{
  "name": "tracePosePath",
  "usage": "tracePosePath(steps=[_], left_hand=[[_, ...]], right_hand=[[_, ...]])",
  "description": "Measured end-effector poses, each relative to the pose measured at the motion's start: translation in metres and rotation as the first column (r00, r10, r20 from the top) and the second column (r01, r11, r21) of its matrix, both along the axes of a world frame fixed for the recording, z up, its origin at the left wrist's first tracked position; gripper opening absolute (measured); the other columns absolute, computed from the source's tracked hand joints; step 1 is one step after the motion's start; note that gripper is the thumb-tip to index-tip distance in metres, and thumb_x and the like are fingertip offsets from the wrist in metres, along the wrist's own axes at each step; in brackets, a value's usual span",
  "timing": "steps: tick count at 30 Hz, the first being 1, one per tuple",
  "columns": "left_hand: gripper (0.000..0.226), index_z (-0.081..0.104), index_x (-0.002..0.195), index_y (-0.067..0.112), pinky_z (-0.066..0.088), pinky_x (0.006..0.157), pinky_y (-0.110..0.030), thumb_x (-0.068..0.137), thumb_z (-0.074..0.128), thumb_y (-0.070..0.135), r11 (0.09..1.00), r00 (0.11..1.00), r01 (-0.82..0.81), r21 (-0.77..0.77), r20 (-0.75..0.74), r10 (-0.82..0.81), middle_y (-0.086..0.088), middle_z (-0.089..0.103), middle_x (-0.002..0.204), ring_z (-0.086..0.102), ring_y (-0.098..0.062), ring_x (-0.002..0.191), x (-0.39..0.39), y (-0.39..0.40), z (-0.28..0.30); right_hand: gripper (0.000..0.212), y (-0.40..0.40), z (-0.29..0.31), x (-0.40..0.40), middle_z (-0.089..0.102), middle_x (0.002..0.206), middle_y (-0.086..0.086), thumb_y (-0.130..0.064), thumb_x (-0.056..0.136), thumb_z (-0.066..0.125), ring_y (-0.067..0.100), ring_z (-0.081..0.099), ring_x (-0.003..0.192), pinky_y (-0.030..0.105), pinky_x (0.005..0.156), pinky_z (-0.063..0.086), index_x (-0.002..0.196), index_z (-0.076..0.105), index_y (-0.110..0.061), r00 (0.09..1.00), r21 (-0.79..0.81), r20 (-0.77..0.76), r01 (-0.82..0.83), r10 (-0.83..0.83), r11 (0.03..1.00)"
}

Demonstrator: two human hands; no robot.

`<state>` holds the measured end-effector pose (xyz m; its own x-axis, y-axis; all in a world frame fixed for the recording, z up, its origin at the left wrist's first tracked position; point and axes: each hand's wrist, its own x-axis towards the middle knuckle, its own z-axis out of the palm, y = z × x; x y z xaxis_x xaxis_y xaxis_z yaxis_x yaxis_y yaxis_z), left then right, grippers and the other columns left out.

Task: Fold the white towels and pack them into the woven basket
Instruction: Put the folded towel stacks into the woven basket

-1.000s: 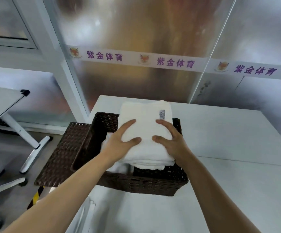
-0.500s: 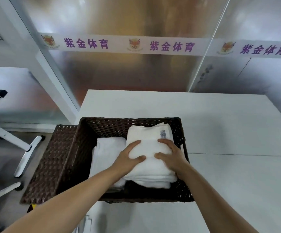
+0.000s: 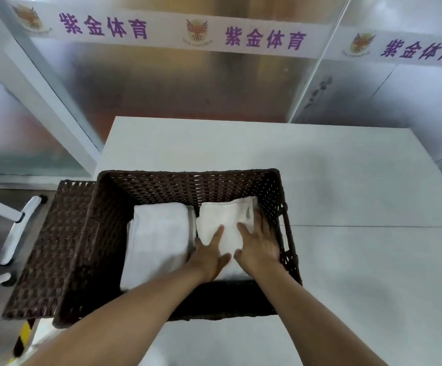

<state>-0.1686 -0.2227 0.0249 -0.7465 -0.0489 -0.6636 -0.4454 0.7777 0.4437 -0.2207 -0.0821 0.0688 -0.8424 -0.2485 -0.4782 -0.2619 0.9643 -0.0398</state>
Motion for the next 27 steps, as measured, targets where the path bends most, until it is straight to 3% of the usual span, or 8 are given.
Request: tracePosePath(steps=[3,7,11,15,21,24,27], left_hand=[[0.080,-0.001,0.158,0.044,0.020,0.123,-0.051,0.097,0.050,0.055,0.986,0.995,0.063,-0.153,-0.073,-0.075,-0.028,-0.019,0.160,-0.002,-0.046,0.151,-0.006,-0.004,0.006],[0.075,0.015,0.157,0.032,0.015,0.124,-0.050,0.096,0.056,0.049,0.898,0.911,0.223,-0.380,-0.246,-0.331,-0.017,-0.023,0.164,-0.010,-0.041,0.152,-0.007,-0.005,0.017],[0.070,0.015,0.158,0.025,0.012,0.123,-0.050,0.100,0.047,0.047,0.846,0.890,0.306,-0.436,-0.185,-0.417,-0.013,-0.008,0.167,-0.006,-0.039,0.153,-0.006,-0.003,0.022],[0.067,0.017,0.157,0.026,0.015,0.121,-0.048,0.100,0.046,0.044,0.844,0.882,0.313,-0.435,-0.195,-0.428,-0.013,0.003,0.167,0.003,-0.037,0.153,-0.002,-0.007,0.029],[0.062,0.033,0.153,0.027,0.027,0.116,-0.045,0.096,0.052,0.041,0.863,0.851,0.215,-0.457,-0.346,-0.395,-0.010,0.026,0.161,0.024,-0.036,0.147,0.013,-0.012,0.063],[0.055,0.049,0.140,0.023,0.042,0.104,-0.048,0.088,0.060,0.036,0.867,0.824,0.131,-0.481,-0.434,-0.365,-0.012,0.048,0.143,0.047,-0.037,0.130,0.027,-0.017,0.079],[0.051,0.055,0.132,0.022,0.048,0.096,-0.047,0.083,0.064,0.034,0.868,0.797,0.036,-0.495,-0.509,-0.323,-0.010,0.056,0.130,0.055,-0.035,0.118,0.046,-0.024,0.092]], right_hand=[[0.081,0.000,-0.001,-0.005,-0.023,0.166,0.019,-0.056,0.098,0.050,0.035,-0.026,0.153,0.050,0.125,-0.013,0.162,0.015,-0.020,0.961,0.148,-0.156,-0.205,0.228,0.968],[0.075,0.002,-0.009,-0.003,0.001,0.170,0.013,-0.042,0.101,0.046,0.028,-0.005,0.157,0.041,0.127,-0.004,0.162,0.009,-0.017,0.987,0.044,-0.003,-0.163,0.163,0.986],[0.074,0.004,-0.006,-0.004,0.009,0.168,0.008,-0.039,0.099,0.052,0.027,0.006,0.156,0.039,0.125,0.014,0.161,0.015,-0.022,0.996,-0.050,0.024,-0.087,0.088,0.995],[0.066,0.007,-0.001,0.001,0.023,0.162,0.005,-0.034,0.096,0.057,0.028,0.024,0.148,0.040,0.113,0.037,0.155,0.028,-0.026,0.999,-0.141,0.004,-0.044,0.045,0.989],[0.064,0.007,0.015,0.001,0.030,0.161,0.006,-0.035,0.098,0.053,0.029,0.031,0.146,0.042,0.117,0.029,0.156,0.029,-0.024,0.990,-0.231,-0.108,-0.116,0.093,0.966],[0.064,0.006,0.023,0.002,0.030,0.162,0.005,-0.036,0.098,0.053,0.029,0.030,0.146,0.044,0.121,0.023,0.156,0.030,-0.025,0.985,-0.280,-0.142,-0.132,0.094,0.951],[0.064,0.002,0.030,0.006,0.035,0.160,0.006,-0.035,0.095,0.056,0.031,0.037,0.143,0.046,0.119,0.028,0.154,0.035,-0.024,0.977,-0.332,-0.199,-0.142,0.078,0.933]])
